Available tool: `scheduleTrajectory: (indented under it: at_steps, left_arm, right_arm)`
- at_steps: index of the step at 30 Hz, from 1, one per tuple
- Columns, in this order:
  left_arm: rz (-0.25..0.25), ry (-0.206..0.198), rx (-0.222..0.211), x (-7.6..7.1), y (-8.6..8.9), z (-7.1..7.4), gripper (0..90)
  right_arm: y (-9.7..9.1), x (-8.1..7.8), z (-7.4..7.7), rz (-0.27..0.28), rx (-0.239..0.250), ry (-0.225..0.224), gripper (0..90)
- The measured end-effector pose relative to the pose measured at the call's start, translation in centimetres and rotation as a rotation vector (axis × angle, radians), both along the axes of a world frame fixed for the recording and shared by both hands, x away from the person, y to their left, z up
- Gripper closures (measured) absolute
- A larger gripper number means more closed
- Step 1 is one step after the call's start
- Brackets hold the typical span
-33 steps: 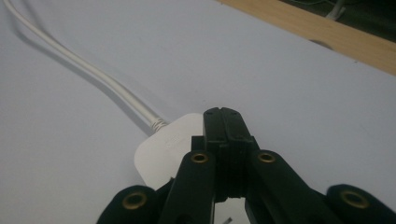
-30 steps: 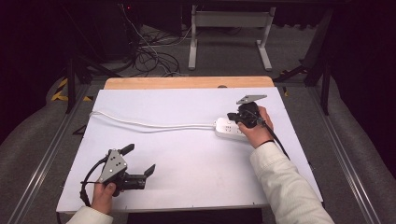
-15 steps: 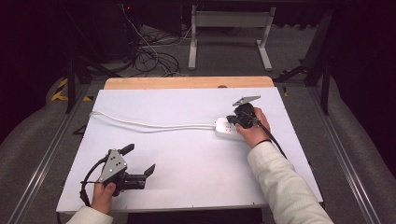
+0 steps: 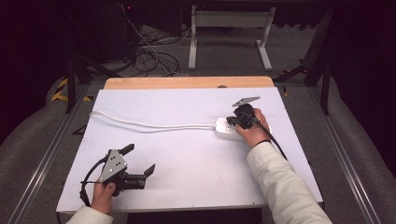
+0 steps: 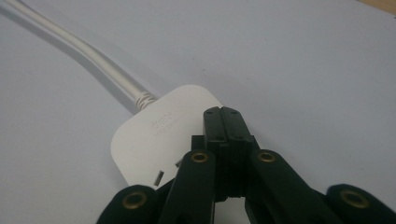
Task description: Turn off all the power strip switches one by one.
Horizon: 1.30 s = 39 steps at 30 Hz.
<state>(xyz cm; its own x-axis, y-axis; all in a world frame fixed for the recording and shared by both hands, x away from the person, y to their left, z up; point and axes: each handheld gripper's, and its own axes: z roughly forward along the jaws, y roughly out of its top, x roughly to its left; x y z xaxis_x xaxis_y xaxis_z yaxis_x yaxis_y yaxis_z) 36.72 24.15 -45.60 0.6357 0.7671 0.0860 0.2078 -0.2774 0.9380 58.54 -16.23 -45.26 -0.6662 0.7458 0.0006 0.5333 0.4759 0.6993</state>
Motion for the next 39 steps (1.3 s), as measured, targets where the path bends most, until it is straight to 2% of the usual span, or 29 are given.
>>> scheduleTrajectory:
  at_steps: [3, 8, 12, 17, 29, 31, 36, 38, 39]
  left_arm:
    - [0.000, 0.000, 0.000, 0.0, 0.0, 0.0, 3.2]
    - [-0.001, 0.003, 0.002, 0.0, 0.0, 0.0, 3.2]
    - [0.000, 0.003, 0.002, 0.0, 0.0, 0.0, 3.3]
    - [-0.001, 0.002, 0.004, -0.1, 0.0, 0.0, 3.3]
    - [-0.002, 0.001, -0.003, -0.1, -0.1, 0.0, 3.3]
    - [-0.002, 0.001, -0.004, -0.1, -0.1, 0.0, 3.3]
    - [-0.001, 0.003, 0.001, -0.1, 0.0, 0.0, 3.3]
    - [0.000, 0.004, -0.001, 0.0, 0.0, 0.0, 3.2]
    - [0.001, 0.001, 0.001, 0.0, 0.0, 0.0, 3.3]
  right_arm:
    - [-0.2, 0.1, 0.0, 0.002, 0.012, 0.006, 90.0]
    - [0.0, 0.1, 0.0, -0.003, 0.004, 0.007, 90.0]
    - [-0.2, 0.3, 0.0, -0.012, 0.027, 0.034, 90.0]
    - [0.1, 0.3, 0.2, -0.020, 0.003, 0.032, 90.0]
    - [0.0, 0.3, 0.1, -0.035, 0.015, 0.045, 90.0]
    - [0.0, 0.3, 0.1, -0.051, -0.007, 0.031, 90.0]
    - [0.0, 0.3, 0.2, -0.049, -0.016, 0.037, 90.0]
    - [0.0, 0.1, 0.8, -0.035, -0.040, 0.018, 90.0]
    - [-0.1, -0.1, 1.1, -0.030, -0.024, -0.012, 90.0]
